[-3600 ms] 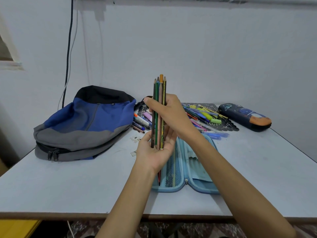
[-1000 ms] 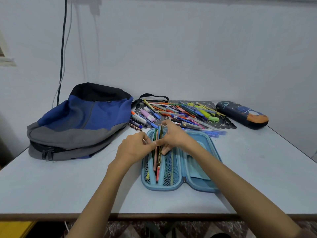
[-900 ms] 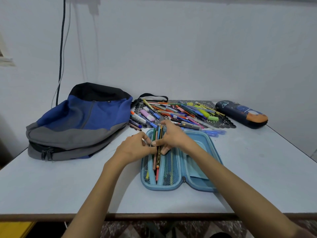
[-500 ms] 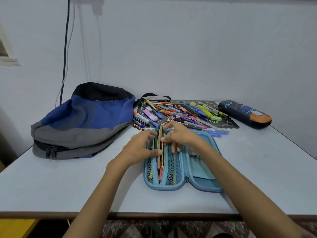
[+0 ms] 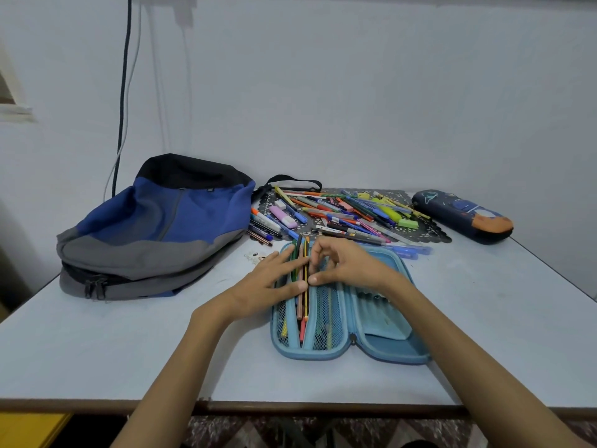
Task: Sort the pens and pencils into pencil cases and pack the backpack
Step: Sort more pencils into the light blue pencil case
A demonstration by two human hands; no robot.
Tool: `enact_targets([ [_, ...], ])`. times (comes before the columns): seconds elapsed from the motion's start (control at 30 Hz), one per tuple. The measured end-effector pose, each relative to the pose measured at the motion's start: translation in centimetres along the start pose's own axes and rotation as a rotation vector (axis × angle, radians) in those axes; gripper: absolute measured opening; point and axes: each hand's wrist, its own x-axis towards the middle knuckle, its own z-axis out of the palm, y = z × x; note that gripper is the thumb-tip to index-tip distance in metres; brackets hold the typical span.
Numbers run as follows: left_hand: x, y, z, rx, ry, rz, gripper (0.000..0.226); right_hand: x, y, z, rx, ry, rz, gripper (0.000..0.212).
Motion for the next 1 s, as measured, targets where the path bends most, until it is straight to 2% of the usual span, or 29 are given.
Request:
enact_targets([
  [0.17,0.3,-0.3,-0.4,0.030,0.034,-0.029,0.083,-0.3,0.2,-0.4,-0.161,-0.084,-0.121,0.010],
  [0.37,0.3,-0.5,-0.7,-0.014,0.049,-0.046,0.077,-0.3,0.1,-1.1,-0.266,-0.171,-0.162,0.015],
  [0.53,0.5,-0.1,-0.7,-0.011,0.052,-0.022,0.075,-0.3,0.1,-1.0,-0.367,-0.117,-0.225,0.009],
  [0.73,1.0,-0.1,-0.7,0.074,0.036,-0.054,0.084,-0.4,-0.7,-1.0,-0.237,-0.079,-0.247,0.008],
  [0.9,1.1,0.4,-0.9,0.138,-0.005,-0.079,0.077,-0.4,-0.6,-0.6,-0.147,-0.106,-0.241,0.017],
  [1.0,1.4,0.6,-1.2,0.193,-0.032,-0.117,0.077,-0.5,-0.3,-0.7,-0.105,-0.099,-0.219,0.012],
])
